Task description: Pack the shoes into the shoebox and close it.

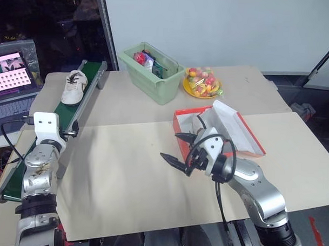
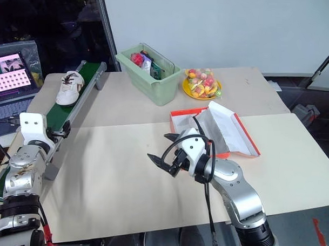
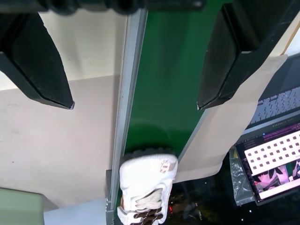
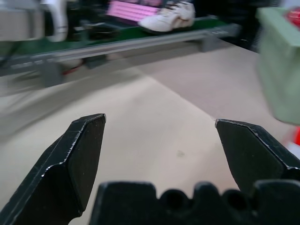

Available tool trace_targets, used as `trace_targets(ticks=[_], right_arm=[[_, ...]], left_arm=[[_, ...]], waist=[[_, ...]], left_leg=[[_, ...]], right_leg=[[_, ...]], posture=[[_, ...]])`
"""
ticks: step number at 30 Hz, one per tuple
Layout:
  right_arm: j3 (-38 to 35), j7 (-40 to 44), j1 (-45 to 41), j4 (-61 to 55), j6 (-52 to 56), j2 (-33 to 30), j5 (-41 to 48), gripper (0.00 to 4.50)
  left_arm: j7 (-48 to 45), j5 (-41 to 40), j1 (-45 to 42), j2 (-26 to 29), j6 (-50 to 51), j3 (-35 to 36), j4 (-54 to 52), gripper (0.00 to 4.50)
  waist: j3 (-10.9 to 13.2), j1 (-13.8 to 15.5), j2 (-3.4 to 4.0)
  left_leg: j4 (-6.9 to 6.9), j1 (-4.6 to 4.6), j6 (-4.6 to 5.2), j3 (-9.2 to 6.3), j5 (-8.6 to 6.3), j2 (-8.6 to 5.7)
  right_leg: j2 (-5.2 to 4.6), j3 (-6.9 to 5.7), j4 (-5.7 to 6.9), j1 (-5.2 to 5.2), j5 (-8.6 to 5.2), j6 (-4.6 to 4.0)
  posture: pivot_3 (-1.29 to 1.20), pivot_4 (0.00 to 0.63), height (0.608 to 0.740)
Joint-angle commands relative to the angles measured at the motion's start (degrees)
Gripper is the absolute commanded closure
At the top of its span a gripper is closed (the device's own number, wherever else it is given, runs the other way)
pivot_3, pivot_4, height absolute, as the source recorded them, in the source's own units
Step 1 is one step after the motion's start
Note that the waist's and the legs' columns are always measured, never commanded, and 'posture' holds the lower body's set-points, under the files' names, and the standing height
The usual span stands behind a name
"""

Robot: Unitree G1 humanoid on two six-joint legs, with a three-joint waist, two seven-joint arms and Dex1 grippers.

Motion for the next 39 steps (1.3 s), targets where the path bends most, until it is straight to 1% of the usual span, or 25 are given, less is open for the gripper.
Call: trace_targets(ticks=[1, 7, 11, 15, 20, 22, 27, 28, 29, 30, 35, 39], right_arm=[[0.5, 3.4, -0.2, -2.5, -2.5, -1.5, 1.9, 0.02], [0.9, 4.3, -0.7, -2.5, -2.0, -2.5, 1.8, 0.02], [0.8, 3.5, -0.8, -2.5, -1.4, -2.0, 2.1, 0.02], [0.8, 2.9, -0.7, -2.8, -1.2, -1.9, 2.2, 0.02], [0.4, 1.9, -0.8, -3.2, -0.7, -1.9, 2.3, 0.02], [0.0, 1.5, -1.0, -3.3, -0.5, -2.0, 2.4, 0.02], [-0.7, 0.5, -1.5, -3.3, 0.0, -2.2, 2.8, 0.02], [-0.9, 0.3, -1.5, -3.3, 0.1, -2.2, 2.9, 0.00], [-1.1, 0.1, -1.6, -3.2, 0.1, -2.3, 2.9, 0.00], [-1.3, -0.1, -1.7, -3.0, 0.1, -2.3, 2.9, 0.00], [-1.7, -1.0, -2.1, -2.8, 0.4, -2.2, 2.9, 0.00], [-2.0, -1.9, -2.4, -2.8, 0.8, -1.9, 3.1, 0.00]], left_arm=[[-0.5, -0.5, -0.3, 2.3, 0.4, 1.4, 0.4, 0.00], [-0.6, -0.7, -0.6, 4.9, 1.1, 2.0, 1.2, 0.00], [-1.4, -0.8, -1.6, 7.6, 1.3, 2.4, 3.8, 0.00], [-2.1, -1.1, -1.9, 8.4, 1.6, 2.1, 5.2, 0.00], [-2.8, -1.3, -1.9, 7.0, 3.0, 0.6, 6.3, 0.00], [-2.8, -1.9, -1.7, 5.9, 5.0, 0.1, 6.2, 0.00], [-4.0, -2.5, -0.8, 3.6, 8.2, -1.2, 3.4, 0.00], [-4.2, -2.7, -0.6, 3.2, 8.3, -1.3, 2.4, 0.53], [-4.1, -2.8, -0.7, 2.7, 8.5, -1.4, 1.6, 0.75], [-4.0, -2.8, -0.9, 2.4, 8.8, -1.4, 1.3, 1.06], [-3.7, -2.2, -1.6, 2.4, 9.4, -1.2, 1.8, 2.76], [-3.7, -1.8, -2.0, 2.6, 9.8, -1.4, 2.0, 3.68]], waist=[[0.0, 0.0, -0.01], [0.0, 0.0, -0.06], [0.0, 0.1, -0.08], [0.0, 0.1, -0.08], [0.0, 0.3, -0.08], [0.0, 0.4, -0.08], [0.0, 0.8, -0.05], [0.0, 1.0, -0.05], [0.0, 1.4, -0.05], [0.0, 1.6, -0.05], [0.0, 2.1, -0.05], [0.0, 2.1, -0.03]], left_leg=[[0.00, 0.00, 0.00, 0.00, 0.00, 0.00], [0.00, 0.00, 0.00, -0.01, 0.00, 0.01], [0.00, -0.01, -0.01, -0.01, -0.01, 0.02], [-0.01, 0.00, -0.02, 0.00, -0.01, 0.02], [-0.01, 0.00, -0.03, -0.01, -0.02, 0.03], [-0.01, 0.01, -0.03, 0.00, -0.02, 0.03], [-0.01, 0.01, -0.03, 0.00, -0.02, 0.03], [-0.01, 0.02, -0.03, 0.00, -0.02, 0.03], [-0.01, 0.02, -0.03, 0.00, -0.01, 0.02], [0.00, 0.02, -0.03, -0.01, -0.01, 0.02], [0.03, 0.03, -0.03, -0.02, -0.01, 0.00], [0.02, 0.07, -0.05, -0.03, 0.00, 0.03]], right_leg=[[0.00, 0.00, -0.01, 0.00, 0.00, 0.00], [0.01, -0.01, 0.00, -0.01, 0.00, 0.00], [0.00, -0.01, 0.00, -0.02, 0.00, 0.00], [0.00, -0.01, -0.01, -0.01, 0.00, 0.00], [0.01, -0.03, 0.01, -0.01, 0.00, 0.00], [0.00, -0.03, 0.01, 0.01, 0.00, 0.00], [0.01, -0.03, 0.02, 0.00, 0.00, 0.00], [0.00, -0.03, 0.02, 0.00, 0.00, 0.00], [0.00, -0.03, 0.02, 0.01, 0.00, 0.00], [0.00, -0.04, 0.01, 0.03, 0.00, 0.00], [-0.02, -0.10, 0.00, 0.08, 0.00, 0.00], [0.00, -0.12, 0.05, 0.09, 0.01, -0.02]], posture=[[0.00, 0.150, 0.740], [0.00, 0.150, 0.740], [0.00, 0.150, 0.740], [0.00, 0.150, 0.740], [0.00, 0.150, 0.740], [0.00, 0.150, 0.740], [0.00, 0.150, 0.740], [0.00, 0.150, 0.740], [0.00, 0.150, 0.740], [0.00, 0.150, 0.740], [0.00, 0.150, 0.740], [0.00, 0.150, 0.740]])
